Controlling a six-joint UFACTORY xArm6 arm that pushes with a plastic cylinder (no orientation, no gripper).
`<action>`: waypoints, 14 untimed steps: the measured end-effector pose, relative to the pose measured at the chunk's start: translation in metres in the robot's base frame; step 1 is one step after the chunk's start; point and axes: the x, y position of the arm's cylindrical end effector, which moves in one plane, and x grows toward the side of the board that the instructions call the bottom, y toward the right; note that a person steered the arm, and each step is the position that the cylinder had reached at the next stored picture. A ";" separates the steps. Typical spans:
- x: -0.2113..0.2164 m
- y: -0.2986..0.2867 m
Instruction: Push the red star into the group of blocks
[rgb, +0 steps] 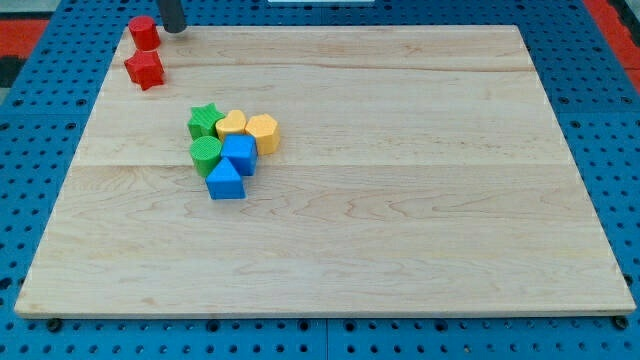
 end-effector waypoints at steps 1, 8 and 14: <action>0.001 -0.055; 0.095 0.178; 0.140 0.199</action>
